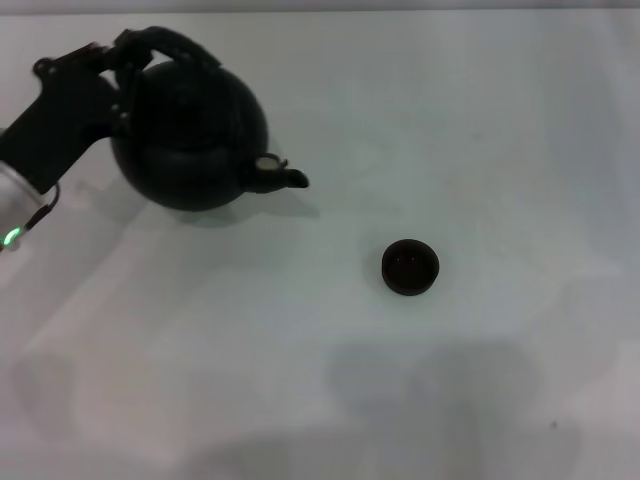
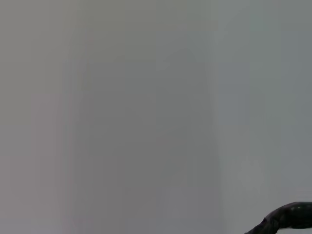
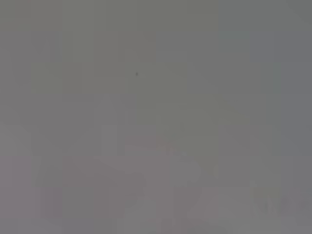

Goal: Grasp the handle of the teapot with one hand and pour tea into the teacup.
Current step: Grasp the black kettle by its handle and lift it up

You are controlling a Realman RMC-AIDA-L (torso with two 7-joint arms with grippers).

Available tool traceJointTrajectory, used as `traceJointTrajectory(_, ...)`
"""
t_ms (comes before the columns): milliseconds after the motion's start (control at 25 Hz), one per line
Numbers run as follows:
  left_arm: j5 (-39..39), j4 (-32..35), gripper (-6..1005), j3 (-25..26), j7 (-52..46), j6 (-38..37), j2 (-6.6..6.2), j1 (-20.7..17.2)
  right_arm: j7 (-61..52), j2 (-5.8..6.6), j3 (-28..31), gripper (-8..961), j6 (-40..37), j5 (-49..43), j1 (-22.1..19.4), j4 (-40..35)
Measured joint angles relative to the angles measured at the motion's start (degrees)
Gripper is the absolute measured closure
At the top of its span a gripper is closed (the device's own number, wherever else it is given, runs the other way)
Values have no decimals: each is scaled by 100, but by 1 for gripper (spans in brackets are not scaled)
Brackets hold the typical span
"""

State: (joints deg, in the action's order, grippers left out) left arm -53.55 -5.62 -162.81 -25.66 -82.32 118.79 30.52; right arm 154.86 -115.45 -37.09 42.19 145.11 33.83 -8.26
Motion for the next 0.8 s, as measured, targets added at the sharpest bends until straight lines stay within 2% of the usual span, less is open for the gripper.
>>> traceJointTrajectory(200,164,49,892,-9,192,23,14,160,0,-3,0,114,0,0,-6,2)
traceJointTrajectory(440,166,461,893,-8,1024,190,17,182,0,-12,0,114,0,0,-13,19)
traceJointTrajectory(800,173,716,893,-5,1224,297,29,202,0,-21,0,114,1,0,23,26)
